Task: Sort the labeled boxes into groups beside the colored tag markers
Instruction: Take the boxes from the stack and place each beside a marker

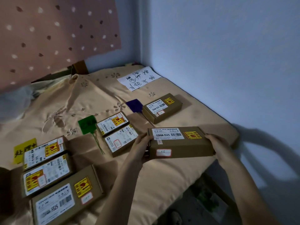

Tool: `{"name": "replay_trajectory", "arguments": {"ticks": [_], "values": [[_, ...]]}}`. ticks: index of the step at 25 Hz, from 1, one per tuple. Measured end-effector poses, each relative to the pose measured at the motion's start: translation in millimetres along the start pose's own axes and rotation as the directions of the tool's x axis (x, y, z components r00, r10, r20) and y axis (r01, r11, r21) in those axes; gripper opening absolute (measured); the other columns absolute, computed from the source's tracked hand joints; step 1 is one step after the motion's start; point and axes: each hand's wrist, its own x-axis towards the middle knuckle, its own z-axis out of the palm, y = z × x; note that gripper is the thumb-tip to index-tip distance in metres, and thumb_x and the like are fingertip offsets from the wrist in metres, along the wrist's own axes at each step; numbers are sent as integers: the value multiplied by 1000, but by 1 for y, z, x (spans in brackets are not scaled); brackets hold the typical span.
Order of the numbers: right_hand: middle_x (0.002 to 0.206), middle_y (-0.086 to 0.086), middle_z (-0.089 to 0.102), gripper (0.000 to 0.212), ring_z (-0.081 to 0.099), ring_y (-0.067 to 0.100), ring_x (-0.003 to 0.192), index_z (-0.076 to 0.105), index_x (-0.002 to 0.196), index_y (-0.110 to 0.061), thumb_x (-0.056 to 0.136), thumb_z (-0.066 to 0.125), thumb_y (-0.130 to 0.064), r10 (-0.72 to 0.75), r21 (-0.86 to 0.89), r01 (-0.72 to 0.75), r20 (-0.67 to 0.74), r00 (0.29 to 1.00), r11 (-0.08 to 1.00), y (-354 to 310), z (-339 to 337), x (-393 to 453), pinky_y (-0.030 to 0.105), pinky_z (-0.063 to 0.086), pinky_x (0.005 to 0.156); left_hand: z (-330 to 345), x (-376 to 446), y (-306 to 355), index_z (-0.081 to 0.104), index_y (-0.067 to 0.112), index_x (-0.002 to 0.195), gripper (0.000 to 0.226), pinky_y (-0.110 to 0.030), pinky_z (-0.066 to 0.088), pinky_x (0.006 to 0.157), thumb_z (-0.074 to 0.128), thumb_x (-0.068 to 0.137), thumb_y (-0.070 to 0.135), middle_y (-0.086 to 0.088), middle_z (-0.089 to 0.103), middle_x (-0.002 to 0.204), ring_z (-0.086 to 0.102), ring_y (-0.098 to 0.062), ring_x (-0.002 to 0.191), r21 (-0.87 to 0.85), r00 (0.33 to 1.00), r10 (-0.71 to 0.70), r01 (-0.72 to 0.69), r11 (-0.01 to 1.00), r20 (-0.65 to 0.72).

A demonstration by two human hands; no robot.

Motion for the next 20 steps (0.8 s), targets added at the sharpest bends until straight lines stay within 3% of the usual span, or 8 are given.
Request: {"name": "replay_trajectory", "arguments": {"ticks": [4, 7, 11, 14, 18, 20], "values": [[92, 9, 65, 24, 59, 20, 85, 62, 100, -14, 90, 51, -33, -21, -113, 31, 95, 995, 993, -17, -20, 70, 33, 46, 75, 51, 33, 5, 57, 17, 91, 8, -34, 56, 69, 60, 89, 24, -9, 66, 91, 65, -22, 81, -8, 994, -52, 52, 999, -94], [108, 10, 63, 20, 58, 19, 91, 60, 106, -17, 92, 49, -28, -46, -171, 71, 149, 988, 983, -29, -29, 126, 32, 44, 76, 82, 66, 0, 60, 9, 102, 17, -36, 55, 74, 58, 90, 20, -9, 67, 89, 65, -23, 78, 41, 993, -50, 55, 998, -105], [129, 10, 55, 32, 53, 23, 115, 57, 124, -12, 93, 50, -11, -138, -224, 199, 261, 955, 954, -35, -25, 185, 33, 45, 89, 110, 111, -14, 56, -1, 119, 33, -31, 54, 63, 60, 89, 13, -11, 66, 90, 64, -22, 72, 76, 982, -60, 75, 994, -179], [134, 12, 53, 42, 49, 26, 123, 49, 132, -9, 90, 55, -9, -138, -240, 214, 301, 944, 947, -37, -12, 213, 37, 41, 98, 123, 140, -21, 57, -2, 114, 26, -31, 54, 59, 57, 90, 7, -16, 65, 100, 64, -26, 76, 61, 965, -34, 52, 997, -260], [122, 9, 62, 42, 56, 22, 113, 58, 123, -13, 82, 65, -10, -161, -260, 278, 395, 904, 925, -38, 9, 231, 40, 47, 97, 121, 168, -28, 66, 0, 107, 23, -51, 56, 82, 60, 86, 8, -22, 70, 105, 68, -35, 91, 135, 896, 60, 0, 991, -440], [120, 8, 64, 45, 57, 24, 114, 59, 123, -13, 80, 67, -8, -160, -266, 287, 412, 897, 920, -33, 18, 237, 39, 48, 95, 117, 179, -31, 68, 3, 105, 23, -52, 56, 84, 61, 84, 10, -22, 71, 103, 69, -35, 92, 160, 873, 81, -3, 987, -481]]}}
